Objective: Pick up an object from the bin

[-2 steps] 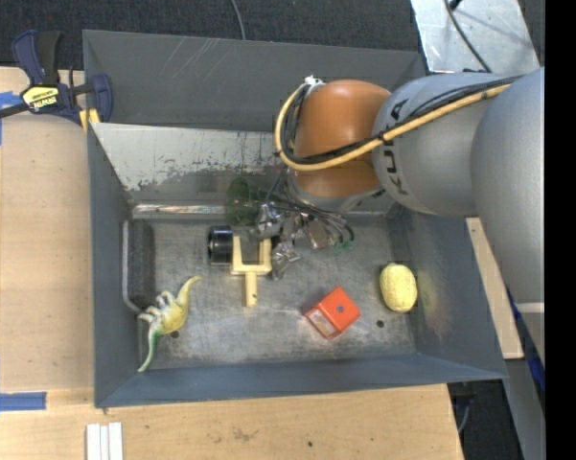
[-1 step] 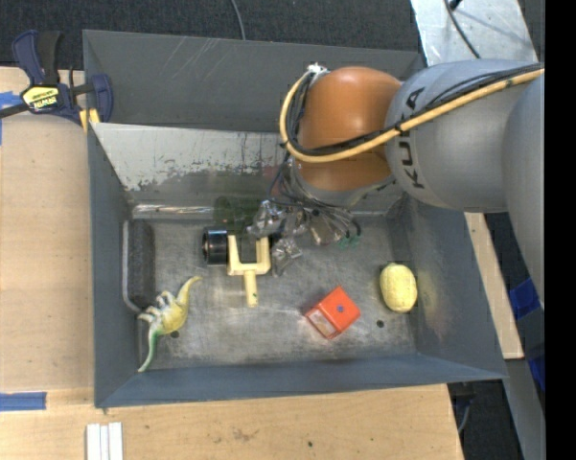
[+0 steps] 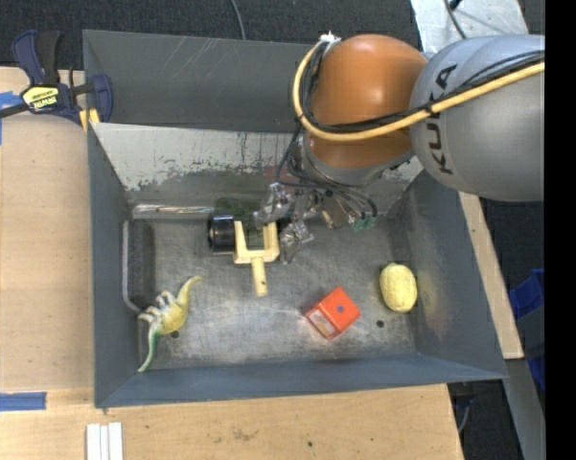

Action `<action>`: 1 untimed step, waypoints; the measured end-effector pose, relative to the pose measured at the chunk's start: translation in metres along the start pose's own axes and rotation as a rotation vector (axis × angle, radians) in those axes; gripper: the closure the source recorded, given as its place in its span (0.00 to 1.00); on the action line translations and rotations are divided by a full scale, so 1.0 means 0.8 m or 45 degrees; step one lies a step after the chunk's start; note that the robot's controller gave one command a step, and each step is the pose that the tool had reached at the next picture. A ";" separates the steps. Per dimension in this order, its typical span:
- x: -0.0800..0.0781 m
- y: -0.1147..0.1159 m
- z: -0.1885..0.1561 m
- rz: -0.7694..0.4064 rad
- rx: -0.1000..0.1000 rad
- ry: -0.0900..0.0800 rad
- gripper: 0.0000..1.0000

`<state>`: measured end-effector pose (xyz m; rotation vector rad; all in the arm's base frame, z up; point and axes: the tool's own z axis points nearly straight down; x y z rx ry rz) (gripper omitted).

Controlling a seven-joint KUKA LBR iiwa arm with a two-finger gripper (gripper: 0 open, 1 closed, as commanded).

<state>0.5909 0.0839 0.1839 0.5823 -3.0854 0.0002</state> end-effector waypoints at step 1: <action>0.002 -0.013 -0.067 -0.030 0.000 -0.002 1.00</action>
Offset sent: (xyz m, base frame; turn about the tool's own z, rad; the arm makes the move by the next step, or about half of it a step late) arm 0.0122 -0.0001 0.2078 0.0153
